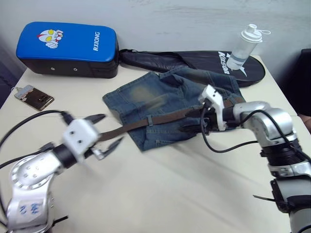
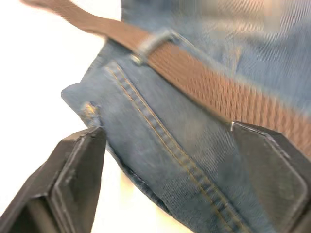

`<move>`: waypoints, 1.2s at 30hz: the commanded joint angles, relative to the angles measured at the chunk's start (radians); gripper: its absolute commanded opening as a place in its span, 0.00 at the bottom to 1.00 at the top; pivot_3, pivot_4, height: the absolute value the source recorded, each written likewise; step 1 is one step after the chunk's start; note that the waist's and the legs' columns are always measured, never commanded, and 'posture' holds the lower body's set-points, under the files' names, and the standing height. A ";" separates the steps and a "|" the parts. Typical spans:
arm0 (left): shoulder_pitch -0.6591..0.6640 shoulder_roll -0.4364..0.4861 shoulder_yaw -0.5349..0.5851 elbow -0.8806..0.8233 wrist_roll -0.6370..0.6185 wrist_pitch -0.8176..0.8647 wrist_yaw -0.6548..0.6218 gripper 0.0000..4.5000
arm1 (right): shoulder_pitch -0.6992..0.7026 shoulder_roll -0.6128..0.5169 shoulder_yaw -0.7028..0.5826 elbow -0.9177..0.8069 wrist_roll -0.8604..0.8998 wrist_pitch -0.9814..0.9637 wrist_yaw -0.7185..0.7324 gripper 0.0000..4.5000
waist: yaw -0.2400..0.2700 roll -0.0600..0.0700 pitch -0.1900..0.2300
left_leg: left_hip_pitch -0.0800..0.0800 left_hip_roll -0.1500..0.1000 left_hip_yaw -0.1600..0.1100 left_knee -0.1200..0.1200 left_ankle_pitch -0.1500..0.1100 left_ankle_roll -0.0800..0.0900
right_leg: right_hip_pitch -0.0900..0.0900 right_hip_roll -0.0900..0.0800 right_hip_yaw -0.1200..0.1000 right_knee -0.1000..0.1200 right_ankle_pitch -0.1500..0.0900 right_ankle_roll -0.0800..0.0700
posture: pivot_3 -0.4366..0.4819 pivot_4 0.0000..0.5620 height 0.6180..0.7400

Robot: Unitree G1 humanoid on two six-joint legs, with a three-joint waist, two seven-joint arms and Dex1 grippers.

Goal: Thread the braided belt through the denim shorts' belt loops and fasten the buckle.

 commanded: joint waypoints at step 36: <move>-0.158 0.437 0.017 0.590 -0.140 -0.301 -0.077 0.57 | -0.007 0.038 -0.258 0.150 0.037 0.187 -0.219 1.00 | -0.007 0.001 0.001 | -0.003 0.004 0.016 0.001 0.003 -0.002 | -0.011 0.002 0.004 0.004 0.001 0.002 | 0.48 0.27 1.00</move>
